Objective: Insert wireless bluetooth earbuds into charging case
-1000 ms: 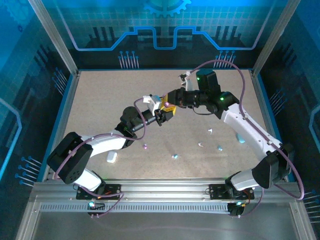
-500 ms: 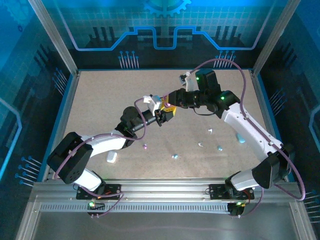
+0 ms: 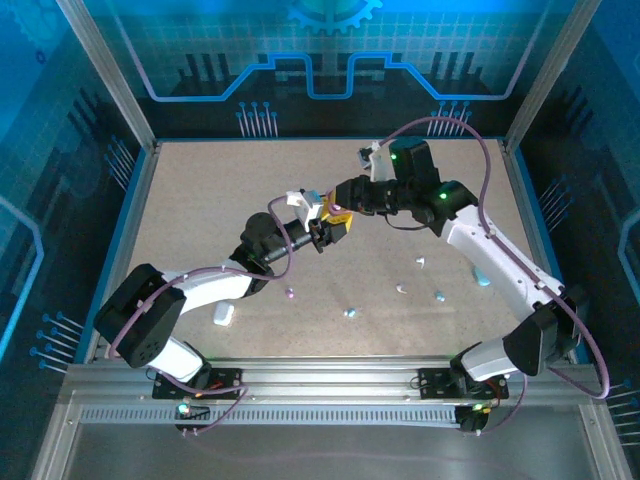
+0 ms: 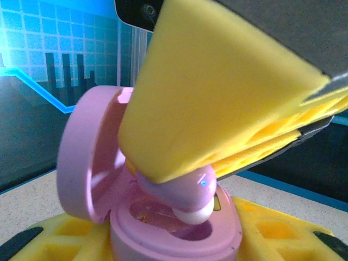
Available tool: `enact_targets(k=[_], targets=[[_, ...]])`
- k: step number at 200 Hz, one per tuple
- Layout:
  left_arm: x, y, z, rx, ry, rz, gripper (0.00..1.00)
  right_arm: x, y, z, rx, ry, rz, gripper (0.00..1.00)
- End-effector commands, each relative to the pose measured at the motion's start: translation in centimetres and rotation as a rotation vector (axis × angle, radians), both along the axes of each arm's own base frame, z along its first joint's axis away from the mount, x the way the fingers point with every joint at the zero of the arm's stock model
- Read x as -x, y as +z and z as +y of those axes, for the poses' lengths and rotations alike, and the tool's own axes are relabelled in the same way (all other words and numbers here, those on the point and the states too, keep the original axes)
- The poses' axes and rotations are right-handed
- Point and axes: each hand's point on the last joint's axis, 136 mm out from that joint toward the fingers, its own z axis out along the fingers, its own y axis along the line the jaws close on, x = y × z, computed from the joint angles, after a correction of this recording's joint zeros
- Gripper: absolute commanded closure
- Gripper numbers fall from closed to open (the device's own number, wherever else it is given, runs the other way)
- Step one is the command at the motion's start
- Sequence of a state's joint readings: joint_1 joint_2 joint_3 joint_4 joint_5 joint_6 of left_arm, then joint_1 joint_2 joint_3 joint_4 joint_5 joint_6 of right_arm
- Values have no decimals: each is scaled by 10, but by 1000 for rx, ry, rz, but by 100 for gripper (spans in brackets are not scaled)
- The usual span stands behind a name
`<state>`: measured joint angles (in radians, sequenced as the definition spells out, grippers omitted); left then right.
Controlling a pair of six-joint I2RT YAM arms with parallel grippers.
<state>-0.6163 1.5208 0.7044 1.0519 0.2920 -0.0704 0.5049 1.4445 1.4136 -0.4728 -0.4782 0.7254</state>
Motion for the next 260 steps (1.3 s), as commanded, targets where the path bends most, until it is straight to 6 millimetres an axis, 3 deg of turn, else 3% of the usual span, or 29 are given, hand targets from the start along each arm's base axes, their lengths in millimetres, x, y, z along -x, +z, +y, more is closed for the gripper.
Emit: enact_targets(k=[1, 32, 92, 208, 260], targets=[[6, 40, -1, 85, -24, -105, 55, 6, -8, 15, 11, 39, 21, 77], [5, 41, 1, 91, -14, -108, 55, 7, -14, 17, 26, 43, 29, 77], [5, 43, 3, 98, 2, -120, 55, 6, -24, 1, 122, -12, 15, 75], [4, 39, 4, 80, 7, -119, 55, 11, -9, -15, 170, -57, -21, 70], [5, 36, 4, 67, 11, -122, 55, 17, 3, -10, 133, -24, -23, 69]])
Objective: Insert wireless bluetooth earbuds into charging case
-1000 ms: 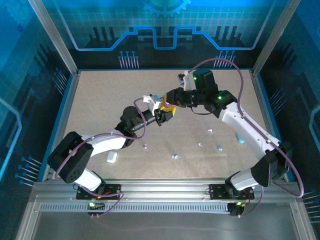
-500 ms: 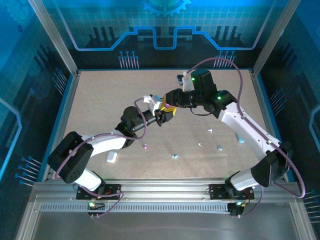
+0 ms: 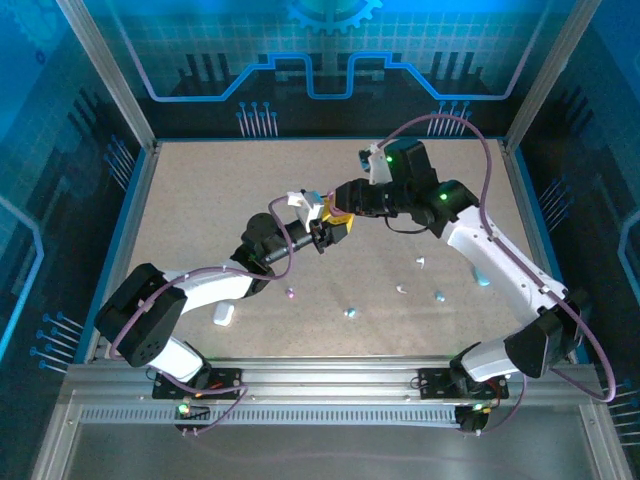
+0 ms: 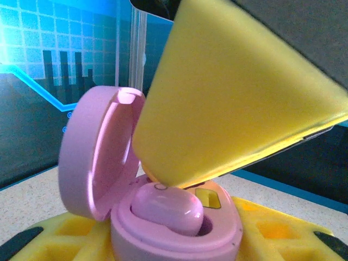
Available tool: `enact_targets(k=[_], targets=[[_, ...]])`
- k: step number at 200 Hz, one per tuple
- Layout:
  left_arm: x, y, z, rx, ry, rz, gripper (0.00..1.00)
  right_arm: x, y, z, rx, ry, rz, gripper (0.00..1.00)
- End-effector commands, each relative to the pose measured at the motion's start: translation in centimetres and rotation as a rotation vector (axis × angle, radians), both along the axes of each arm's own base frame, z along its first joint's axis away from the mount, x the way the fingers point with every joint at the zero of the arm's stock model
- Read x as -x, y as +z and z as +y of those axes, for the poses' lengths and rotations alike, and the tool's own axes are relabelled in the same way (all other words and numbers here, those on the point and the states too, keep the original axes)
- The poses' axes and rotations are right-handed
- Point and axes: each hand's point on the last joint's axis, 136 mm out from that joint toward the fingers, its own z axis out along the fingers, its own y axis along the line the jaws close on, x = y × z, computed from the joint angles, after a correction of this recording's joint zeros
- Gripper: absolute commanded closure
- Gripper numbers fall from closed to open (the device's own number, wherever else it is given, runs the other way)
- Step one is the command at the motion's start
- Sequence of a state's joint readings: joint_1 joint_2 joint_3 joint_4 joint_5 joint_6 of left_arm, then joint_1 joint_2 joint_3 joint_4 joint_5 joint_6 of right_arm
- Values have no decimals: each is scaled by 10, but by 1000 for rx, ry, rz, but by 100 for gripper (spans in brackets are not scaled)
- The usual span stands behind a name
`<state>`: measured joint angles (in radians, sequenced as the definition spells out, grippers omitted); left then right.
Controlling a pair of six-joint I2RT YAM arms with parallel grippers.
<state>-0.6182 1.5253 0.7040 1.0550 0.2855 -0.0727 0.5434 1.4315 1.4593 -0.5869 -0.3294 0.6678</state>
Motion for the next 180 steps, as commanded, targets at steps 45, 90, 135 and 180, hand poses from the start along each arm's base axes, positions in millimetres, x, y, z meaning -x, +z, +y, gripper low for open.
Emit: enact_targets(k=[45, 90, 135, 180], targets=[[6, 36, 6, 54, 20, -137, 55, 25, 26, 10, -64, 119, -14, 71], [8, 37, 16, 27, 66, -165, 55, 41, 85, -20, -99, 62, -287, 67], [15, 40, 33, 21, 115, -176, 55, 11, 42, -106, 22, -288, -204, 66], [33, 65, 55, 27, 152, -183, 55, -9, -57, -97, 34, -195, 102, 64]])
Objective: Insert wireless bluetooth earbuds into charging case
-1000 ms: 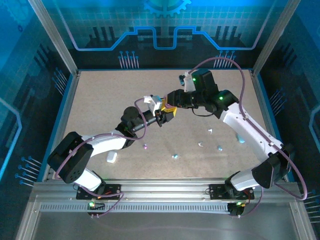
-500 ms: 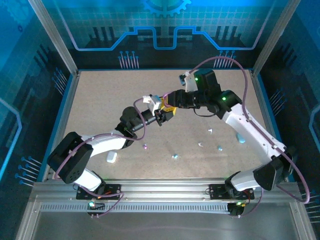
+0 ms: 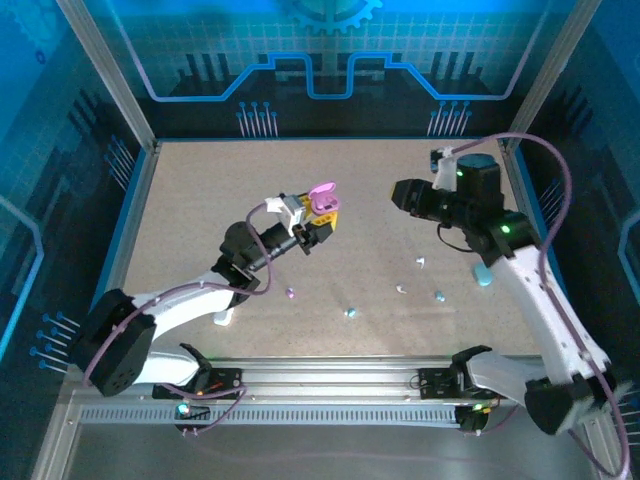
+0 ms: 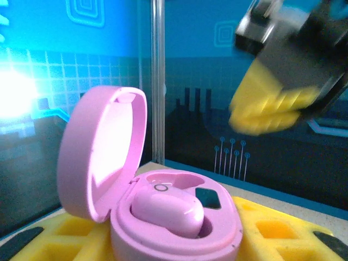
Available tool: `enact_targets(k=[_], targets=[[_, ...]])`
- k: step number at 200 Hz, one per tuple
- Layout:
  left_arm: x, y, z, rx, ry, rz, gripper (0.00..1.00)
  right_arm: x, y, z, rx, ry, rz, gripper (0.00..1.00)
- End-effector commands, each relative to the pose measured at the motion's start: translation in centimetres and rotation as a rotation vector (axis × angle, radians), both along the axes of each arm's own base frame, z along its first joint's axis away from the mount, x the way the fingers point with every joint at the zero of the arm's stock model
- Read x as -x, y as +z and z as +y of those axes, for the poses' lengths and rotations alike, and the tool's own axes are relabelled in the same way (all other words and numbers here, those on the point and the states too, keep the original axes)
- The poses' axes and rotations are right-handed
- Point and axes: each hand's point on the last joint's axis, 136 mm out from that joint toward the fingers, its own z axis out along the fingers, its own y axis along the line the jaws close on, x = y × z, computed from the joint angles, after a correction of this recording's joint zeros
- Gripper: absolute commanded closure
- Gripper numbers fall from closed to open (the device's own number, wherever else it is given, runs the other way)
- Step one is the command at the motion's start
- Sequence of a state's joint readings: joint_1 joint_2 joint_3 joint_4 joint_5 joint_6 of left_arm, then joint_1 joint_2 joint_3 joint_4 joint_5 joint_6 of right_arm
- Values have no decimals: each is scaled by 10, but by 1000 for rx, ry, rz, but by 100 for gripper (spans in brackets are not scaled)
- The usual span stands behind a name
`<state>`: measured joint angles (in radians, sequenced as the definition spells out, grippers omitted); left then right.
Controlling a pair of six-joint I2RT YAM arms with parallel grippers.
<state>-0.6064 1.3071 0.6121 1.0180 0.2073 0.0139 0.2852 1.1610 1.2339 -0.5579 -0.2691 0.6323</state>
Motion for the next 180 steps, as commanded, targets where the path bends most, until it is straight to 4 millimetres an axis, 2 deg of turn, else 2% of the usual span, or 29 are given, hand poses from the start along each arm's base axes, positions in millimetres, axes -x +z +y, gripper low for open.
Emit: enact_targets(k=[1, 34, 66, 81, 121, 149, 180], targets=[[11, 26, 18, 15, 48, -51, 55, -3, -63, 19, -15, 97, 217, 64], [26, 58, 38, -1, 97, -47, 54, -1, -129, 70, 14, 266, 411, 66], [45, 91, 59, 1, 147, -92, 54, 15, -179, 127, 81, 424, 540, 66], [51, 98, 66, -14, 168, -93, 54, 24, -197, 149, 133, 479, 587, 66], [65, 114, 78, -12, 181, -121, 54, 53, -228, 193, 228, 616, 631, 63], [69, 118, 80, -23, 180, -132, 54, 68, -244, 210, 338, 687, 633, 60], [71, 120, 80, -20, 178, -138, 54, 77, -257, 219, 451, 717, 626, 54]])
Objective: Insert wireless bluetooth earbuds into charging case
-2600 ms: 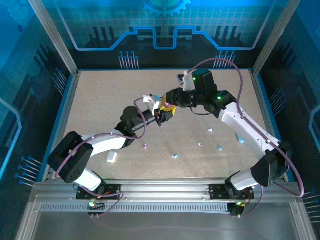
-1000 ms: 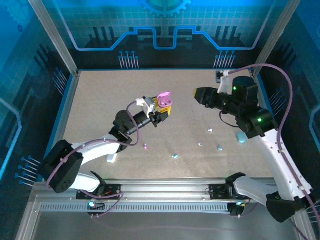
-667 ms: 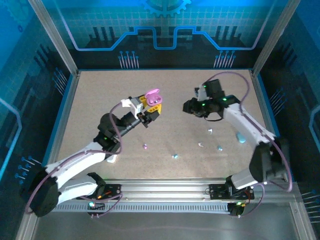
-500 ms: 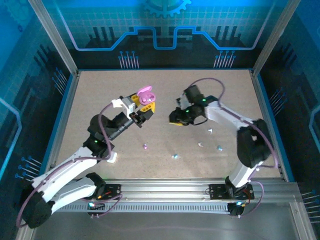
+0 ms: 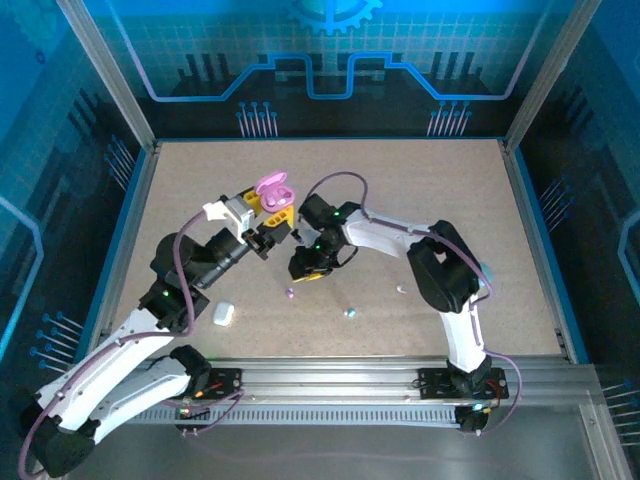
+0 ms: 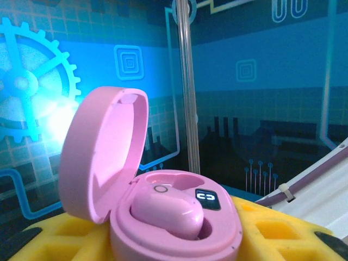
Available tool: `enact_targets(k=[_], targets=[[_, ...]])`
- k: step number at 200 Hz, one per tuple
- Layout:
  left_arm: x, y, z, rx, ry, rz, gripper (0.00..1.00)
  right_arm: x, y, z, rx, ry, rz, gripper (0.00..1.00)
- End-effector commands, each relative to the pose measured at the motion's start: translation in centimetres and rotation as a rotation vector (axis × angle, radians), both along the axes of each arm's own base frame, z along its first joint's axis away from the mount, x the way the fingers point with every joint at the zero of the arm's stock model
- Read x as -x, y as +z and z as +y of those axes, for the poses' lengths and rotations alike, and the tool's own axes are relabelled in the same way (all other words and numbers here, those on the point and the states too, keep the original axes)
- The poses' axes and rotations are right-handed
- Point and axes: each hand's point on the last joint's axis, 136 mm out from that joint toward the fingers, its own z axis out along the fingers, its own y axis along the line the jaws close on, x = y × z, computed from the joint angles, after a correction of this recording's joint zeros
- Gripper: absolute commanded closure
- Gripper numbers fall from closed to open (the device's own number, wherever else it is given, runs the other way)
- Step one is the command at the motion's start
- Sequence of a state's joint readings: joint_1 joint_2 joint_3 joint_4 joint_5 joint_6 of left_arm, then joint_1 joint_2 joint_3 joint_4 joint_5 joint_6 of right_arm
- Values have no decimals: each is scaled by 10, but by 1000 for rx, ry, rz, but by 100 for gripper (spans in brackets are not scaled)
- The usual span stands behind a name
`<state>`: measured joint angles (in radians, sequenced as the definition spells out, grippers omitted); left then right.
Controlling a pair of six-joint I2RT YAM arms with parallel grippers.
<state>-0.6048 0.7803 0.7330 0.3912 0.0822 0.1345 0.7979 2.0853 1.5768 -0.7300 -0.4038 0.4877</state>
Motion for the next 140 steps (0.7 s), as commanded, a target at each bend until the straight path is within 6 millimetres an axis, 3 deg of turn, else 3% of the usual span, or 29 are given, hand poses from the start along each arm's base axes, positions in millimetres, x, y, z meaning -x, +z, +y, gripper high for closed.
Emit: enact_targets(k=[1, 84, 140], targets=[[6, 24, 9, 18, 24, -53, 54, 10, -10, -1, 97, 71, -20, 54], [7, 27, 9, 20, 23, -62, 54, 21, -39, 14, 272, 212, -110, 52], [5, 27, 8, 21, 22, -59, 54, 10, -41, -8, 440, 235, -216, 58]])
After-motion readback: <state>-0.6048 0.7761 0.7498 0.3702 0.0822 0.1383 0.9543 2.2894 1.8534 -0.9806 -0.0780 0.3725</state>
